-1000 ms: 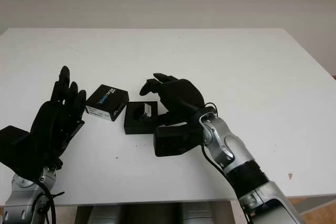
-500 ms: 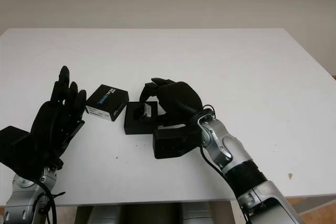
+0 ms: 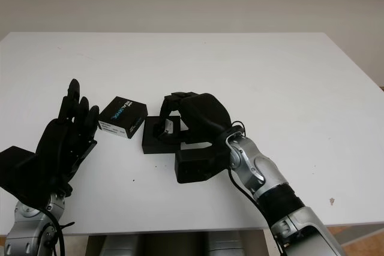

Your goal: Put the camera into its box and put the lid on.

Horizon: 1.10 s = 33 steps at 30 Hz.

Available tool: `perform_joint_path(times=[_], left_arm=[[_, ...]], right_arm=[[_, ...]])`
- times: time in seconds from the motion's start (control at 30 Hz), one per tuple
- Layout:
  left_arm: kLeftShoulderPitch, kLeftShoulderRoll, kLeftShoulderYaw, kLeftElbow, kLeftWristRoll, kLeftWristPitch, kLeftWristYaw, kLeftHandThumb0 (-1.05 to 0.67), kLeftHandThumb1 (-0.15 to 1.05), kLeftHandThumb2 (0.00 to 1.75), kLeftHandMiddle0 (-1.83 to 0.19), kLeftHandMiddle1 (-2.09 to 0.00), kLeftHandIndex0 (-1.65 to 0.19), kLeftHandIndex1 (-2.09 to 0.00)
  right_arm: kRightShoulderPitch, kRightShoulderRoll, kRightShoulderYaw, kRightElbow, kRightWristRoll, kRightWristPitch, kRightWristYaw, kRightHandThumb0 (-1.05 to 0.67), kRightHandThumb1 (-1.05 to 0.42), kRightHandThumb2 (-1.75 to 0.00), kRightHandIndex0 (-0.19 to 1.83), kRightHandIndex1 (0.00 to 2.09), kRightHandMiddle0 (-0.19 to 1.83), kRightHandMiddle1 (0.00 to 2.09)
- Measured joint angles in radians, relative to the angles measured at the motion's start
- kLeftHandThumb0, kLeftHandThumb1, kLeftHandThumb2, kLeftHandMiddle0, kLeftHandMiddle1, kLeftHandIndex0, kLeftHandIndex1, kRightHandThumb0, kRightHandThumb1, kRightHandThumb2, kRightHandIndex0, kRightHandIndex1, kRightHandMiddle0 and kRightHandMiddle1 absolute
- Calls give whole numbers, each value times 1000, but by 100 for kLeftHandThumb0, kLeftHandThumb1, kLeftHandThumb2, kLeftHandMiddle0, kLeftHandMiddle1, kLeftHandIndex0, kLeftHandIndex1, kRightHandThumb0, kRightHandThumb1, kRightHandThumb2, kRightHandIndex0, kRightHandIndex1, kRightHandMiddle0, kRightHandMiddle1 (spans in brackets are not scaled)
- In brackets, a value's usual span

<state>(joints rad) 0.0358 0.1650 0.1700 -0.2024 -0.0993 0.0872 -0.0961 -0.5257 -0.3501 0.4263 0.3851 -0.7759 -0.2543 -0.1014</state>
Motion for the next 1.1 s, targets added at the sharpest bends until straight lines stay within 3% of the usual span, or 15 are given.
perform_joint_path(times=[0.4,0.67,1.1], left_arm=[[6,0,0,-7,2,1,5,-64,105,48,19,-5,18,-4],[14,0,0,-11,1,0,-1,-64,105,48,18,-5,18,-5],[20,6,9,-14,0,2,-11,-63,105,48,19,-5,18,-5]], right_arm=[[-1,0,19,9,-31,-1,-43,-47,-102,-6,50,16,44,147],[-4,10,28,44,-38,2,-77,-44,-103,-5,51,17,40,140],[-7,83,-47,165,172,-38,-79,-40,-100,-5,48,16,36,156]])
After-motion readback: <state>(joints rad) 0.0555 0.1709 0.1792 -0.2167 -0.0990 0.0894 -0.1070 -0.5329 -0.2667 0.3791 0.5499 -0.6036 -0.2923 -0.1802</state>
